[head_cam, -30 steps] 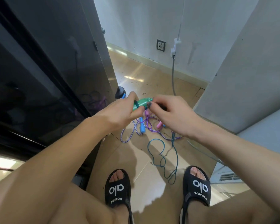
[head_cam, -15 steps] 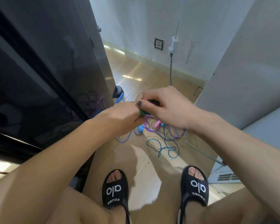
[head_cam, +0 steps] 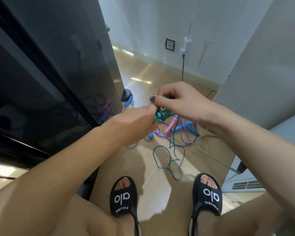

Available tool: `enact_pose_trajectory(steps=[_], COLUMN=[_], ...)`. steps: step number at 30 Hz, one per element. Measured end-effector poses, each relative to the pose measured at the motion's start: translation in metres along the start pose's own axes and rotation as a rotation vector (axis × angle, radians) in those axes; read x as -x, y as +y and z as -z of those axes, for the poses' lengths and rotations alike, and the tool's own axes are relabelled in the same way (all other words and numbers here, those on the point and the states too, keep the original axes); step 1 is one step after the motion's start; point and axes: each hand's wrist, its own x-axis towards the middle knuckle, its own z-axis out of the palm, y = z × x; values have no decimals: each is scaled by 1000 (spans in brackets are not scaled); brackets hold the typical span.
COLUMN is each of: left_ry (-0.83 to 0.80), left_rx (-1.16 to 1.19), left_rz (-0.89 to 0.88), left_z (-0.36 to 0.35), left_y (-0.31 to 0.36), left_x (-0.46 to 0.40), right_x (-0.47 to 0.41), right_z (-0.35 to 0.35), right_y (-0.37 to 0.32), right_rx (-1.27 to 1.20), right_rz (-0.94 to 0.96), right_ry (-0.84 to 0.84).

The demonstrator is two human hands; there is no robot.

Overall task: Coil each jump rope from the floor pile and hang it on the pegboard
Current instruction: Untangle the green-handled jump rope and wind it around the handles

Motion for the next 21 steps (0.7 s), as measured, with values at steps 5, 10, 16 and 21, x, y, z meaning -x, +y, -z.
enact_pose_trajectory(steps=[5,10,16,21], left_ry=[-6,54,160,222], left_rx=[-71,123,335,361], left_rz=[-15,-131,-130,-100], left_z=[11,22,23,16], left_y=[6,36,30,16], left_x=[10,26,25,22], right_x=[-2,-3,0,5], right_z=[5,2,-37,-42], right_y=[8,23,33,37], right_rx=[-352,-298,-258,38], right_rz=[-87,-199,-260,-329], right_ry=[-136,-25,116,57])
